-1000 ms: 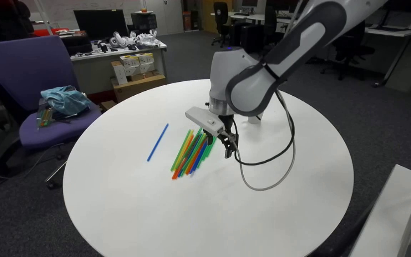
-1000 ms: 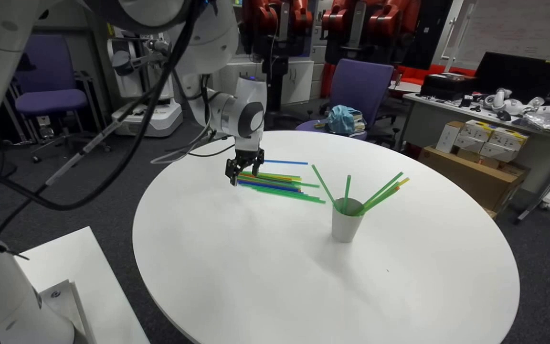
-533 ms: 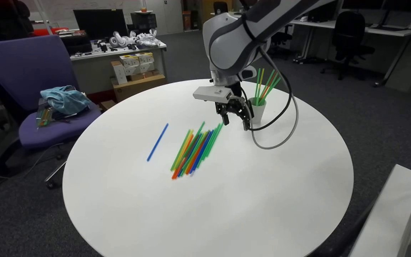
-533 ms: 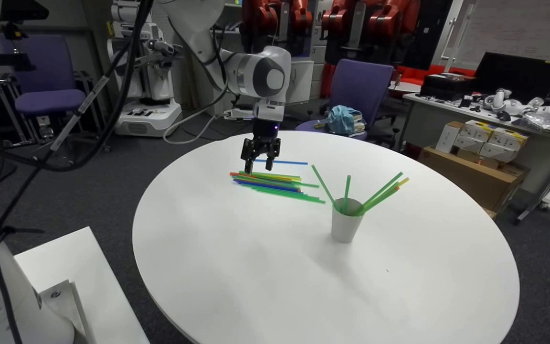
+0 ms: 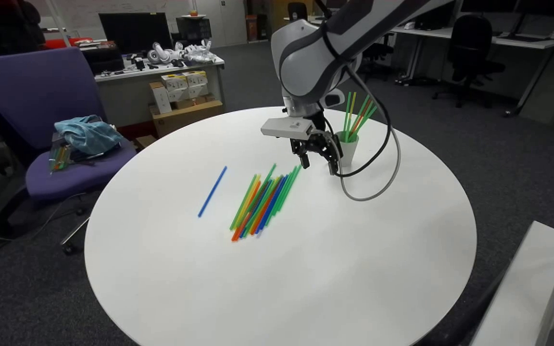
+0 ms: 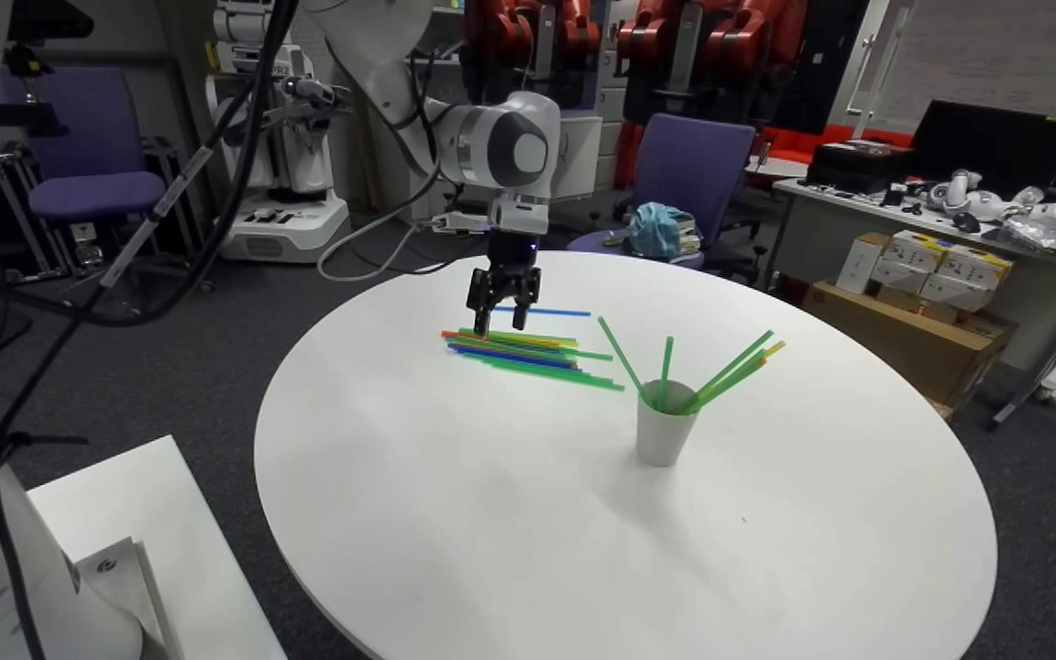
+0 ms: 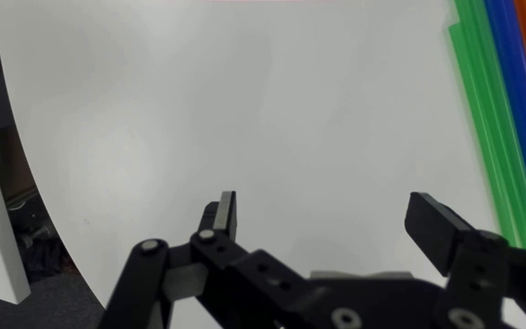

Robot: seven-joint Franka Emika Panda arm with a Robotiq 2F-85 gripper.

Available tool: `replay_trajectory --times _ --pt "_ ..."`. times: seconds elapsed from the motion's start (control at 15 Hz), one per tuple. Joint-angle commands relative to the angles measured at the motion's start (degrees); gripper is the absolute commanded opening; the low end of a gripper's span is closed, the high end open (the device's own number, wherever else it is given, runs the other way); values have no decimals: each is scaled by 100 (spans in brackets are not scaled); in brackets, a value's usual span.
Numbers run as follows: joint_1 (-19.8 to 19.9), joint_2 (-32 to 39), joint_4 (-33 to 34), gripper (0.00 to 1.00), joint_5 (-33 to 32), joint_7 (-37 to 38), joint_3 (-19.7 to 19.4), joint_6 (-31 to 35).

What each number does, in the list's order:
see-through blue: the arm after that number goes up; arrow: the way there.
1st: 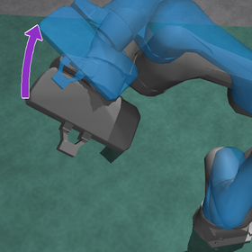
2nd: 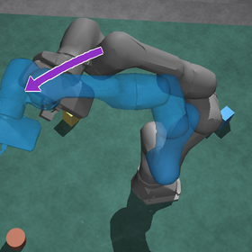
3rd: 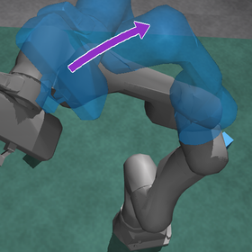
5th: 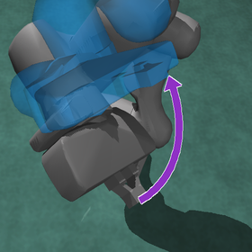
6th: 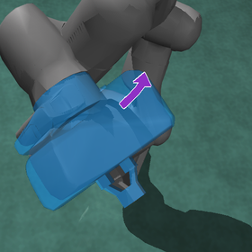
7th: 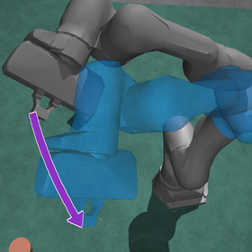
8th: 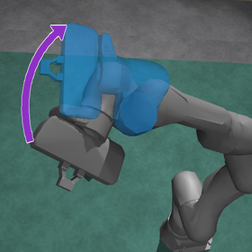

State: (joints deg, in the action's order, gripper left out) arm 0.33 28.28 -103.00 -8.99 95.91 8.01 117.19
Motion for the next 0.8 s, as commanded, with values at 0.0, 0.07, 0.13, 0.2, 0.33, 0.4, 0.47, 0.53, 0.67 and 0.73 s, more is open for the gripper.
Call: replay_trajectory --times 0.0,0.07,0.13,0.2,0.33,0.4,0.47,0.53,0.67,0.73 --pt "-388 252 289 100 168 10 -599 56" --pt "-412 377 412 100 212 -14 -699 36" --pt "-425 481 506 100 274 -53 -770 31" --pt "-414 591 610 100 340 -128 -826 79" --pt "-353 848 837 100 517 -301 -874 233" --pt "-345 973 946 100 605 -324 -900 356" --pt "-330 1115 1070 100 731 -345 -908 526" --pt "-339 1247 1207 100 819 -341 -927 586" --pt "-390 1443 1383 100 849 -434 -959 651" --pt "-404 1516 1447 100 821 -540 -957 662"
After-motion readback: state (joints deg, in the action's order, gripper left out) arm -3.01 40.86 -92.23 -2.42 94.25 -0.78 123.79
